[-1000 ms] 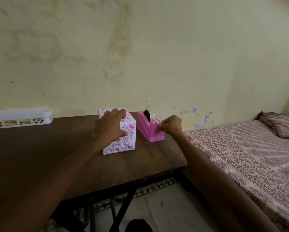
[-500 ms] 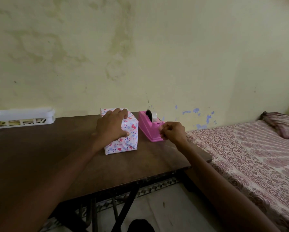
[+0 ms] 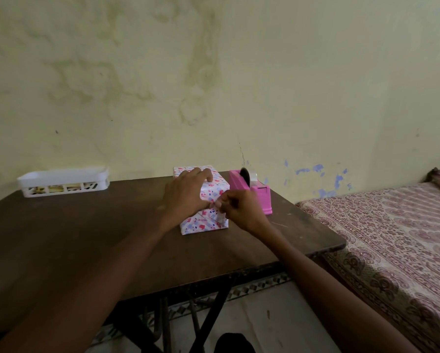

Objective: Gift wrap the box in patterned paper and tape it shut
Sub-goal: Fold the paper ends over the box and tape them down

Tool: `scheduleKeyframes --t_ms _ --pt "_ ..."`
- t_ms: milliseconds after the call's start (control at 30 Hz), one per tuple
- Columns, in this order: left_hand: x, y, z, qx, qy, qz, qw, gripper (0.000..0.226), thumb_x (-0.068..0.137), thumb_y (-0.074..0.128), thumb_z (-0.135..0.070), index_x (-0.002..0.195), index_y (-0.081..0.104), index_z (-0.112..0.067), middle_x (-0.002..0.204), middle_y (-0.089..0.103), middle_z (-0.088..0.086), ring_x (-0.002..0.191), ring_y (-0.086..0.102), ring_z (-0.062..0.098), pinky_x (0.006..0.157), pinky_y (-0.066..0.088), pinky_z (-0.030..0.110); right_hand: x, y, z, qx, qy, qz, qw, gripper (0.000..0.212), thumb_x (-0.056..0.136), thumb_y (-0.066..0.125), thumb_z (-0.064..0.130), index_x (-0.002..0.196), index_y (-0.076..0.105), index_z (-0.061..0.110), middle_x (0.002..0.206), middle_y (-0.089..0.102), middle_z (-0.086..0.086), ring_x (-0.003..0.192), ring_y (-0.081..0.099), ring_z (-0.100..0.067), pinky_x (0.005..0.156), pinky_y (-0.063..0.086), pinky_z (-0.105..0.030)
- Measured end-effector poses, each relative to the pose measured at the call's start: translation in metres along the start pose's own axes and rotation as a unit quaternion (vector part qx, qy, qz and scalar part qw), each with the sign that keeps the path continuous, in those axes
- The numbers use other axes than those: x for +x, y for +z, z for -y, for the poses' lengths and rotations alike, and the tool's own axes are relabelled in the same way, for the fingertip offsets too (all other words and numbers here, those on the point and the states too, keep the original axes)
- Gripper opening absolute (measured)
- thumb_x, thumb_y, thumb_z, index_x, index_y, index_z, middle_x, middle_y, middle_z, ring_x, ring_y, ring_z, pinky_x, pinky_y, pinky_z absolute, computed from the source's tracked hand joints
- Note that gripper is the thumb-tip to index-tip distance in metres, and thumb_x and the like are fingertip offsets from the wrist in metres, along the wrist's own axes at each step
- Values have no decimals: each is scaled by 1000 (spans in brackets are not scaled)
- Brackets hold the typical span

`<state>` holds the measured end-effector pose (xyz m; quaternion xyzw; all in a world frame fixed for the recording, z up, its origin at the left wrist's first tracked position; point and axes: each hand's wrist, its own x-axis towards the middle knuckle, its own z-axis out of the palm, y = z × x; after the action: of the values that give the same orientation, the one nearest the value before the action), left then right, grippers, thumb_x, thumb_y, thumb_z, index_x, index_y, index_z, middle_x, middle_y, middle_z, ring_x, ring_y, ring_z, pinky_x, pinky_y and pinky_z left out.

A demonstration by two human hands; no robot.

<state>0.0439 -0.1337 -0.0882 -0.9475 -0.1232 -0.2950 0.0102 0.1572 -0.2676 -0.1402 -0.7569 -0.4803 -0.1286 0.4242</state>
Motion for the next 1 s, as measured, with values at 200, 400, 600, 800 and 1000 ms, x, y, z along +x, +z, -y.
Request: scheduleKeyframes --t_ms 200,400,600,800,1000 --pt "1 -1 0 20 4 26 999 59 71 76 -51 121 48 -33 130 54 -7 116 51 18 85 46 34 4 3 6 -26 43 -7 999 19 89 67 15 73 72 6 66 69 -5 63 64 -20 67 58 -41" --pt "1 -5 3 37 22 35 998 57 71 77 -46 118 47 -34 125 55 -8 111 53 17 79 45 30 11 4 10 -12 113 0 994 27 87 68 18 68 72 -1 62 69 -14 58 67 -28 63 60 -41" --pt "1 -7 5 39 28 48 998 57 72 76 -44 119 47 -33 127 55 -7 113 52 17 84 47 33 12 -3 18 29 184 17 982 27 88 72 23 77 72 -1 66 71 -12 40 59 -6 43 48 -17" --pt "2 -9 6 44 36 56 997 57 74 74 -43 123 47 -31 131 53 -6 116 50 18 87 46 33 12 0 18 -22 177 -6 984 32 86 73 28 74 72 -1 61 69 -8 39 51 -6 45 48 -18" --pt "4 -6 6 41 34 54 997 58 73 76 -45 122 49 -31 130 54 -6 115 52 18 88 47 34 17 -2 29 -103 195 20 975 36 83 74 29 60 53 11 53 49 0 47 43 -10 46 36 -20"
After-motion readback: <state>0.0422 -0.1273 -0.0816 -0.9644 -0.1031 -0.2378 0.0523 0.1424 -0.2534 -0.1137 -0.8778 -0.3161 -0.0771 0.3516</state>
